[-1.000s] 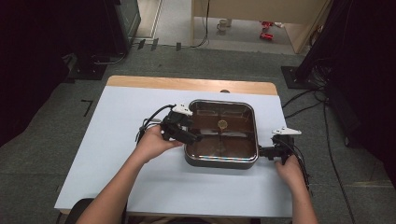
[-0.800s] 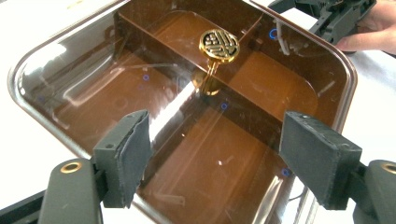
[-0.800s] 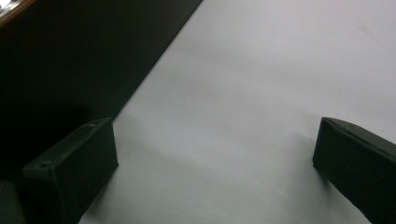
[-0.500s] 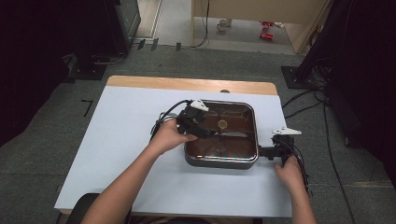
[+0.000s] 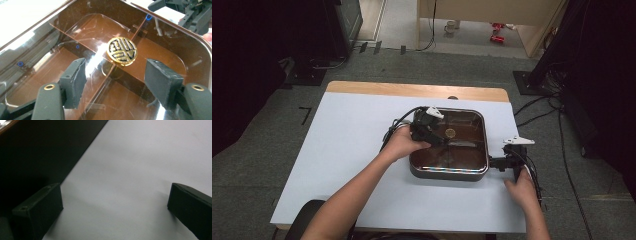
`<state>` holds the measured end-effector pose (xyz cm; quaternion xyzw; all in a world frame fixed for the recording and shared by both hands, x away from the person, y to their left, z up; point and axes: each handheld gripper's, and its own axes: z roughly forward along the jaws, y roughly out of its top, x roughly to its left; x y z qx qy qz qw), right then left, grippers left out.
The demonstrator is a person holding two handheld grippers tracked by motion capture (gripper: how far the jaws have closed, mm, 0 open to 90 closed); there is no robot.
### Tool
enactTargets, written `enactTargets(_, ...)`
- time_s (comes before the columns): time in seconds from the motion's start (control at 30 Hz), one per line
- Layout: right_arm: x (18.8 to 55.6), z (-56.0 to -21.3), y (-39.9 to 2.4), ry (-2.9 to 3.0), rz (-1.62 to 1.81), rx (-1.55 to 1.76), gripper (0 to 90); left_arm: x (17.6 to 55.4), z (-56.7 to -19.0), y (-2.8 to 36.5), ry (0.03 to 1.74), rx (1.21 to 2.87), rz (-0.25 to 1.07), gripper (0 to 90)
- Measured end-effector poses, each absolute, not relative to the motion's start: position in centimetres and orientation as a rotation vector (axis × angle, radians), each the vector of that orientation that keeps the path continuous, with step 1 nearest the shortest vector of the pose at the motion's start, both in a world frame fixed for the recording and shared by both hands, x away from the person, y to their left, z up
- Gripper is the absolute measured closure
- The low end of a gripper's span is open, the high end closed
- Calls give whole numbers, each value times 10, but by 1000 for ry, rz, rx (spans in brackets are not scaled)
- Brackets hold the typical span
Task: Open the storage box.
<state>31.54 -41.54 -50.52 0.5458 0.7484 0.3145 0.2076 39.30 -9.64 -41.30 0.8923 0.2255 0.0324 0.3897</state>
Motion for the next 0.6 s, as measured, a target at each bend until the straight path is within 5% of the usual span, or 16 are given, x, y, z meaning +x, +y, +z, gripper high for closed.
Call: enactTargets(0.6, 315, -505, -415, 2084, 876, 1519, 0, 396, -426, -114, 512, 2265, 105, 497)
